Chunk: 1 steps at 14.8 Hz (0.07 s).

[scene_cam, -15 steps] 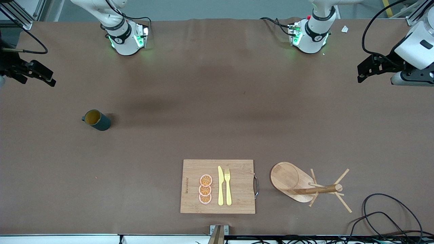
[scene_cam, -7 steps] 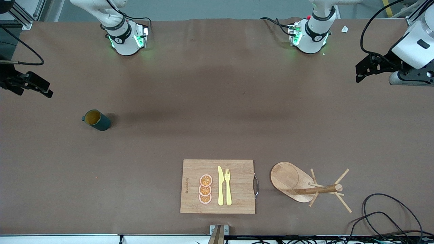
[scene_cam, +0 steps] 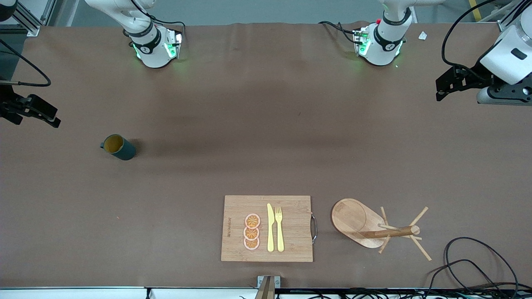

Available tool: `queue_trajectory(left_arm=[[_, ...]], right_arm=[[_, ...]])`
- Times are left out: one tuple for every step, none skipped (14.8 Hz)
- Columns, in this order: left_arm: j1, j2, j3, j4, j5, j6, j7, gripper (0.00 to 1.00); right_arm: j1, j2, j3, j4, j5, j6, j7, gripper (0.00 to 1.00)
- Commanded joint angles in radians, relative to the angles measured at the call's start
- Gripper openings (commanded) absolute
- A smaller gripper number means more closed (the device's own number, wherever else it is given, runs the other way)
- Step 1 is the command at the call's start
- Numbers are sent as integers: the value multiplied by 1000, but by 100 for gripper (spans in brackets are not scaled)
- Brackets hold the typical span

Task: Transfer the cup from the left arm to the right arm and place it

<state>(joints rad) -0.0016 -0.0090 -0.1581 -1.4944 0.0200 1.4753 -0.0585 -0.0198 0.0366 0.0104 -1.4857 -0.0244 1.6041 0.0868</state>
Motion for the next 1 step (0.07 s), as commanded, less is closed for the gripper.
queue_trajectory(left_arm=[[3, -2, -11, 11, 3, -4, 14, 100]], right_arm=[[9, 9, -10, 25, -12, -13, 2, 100]])
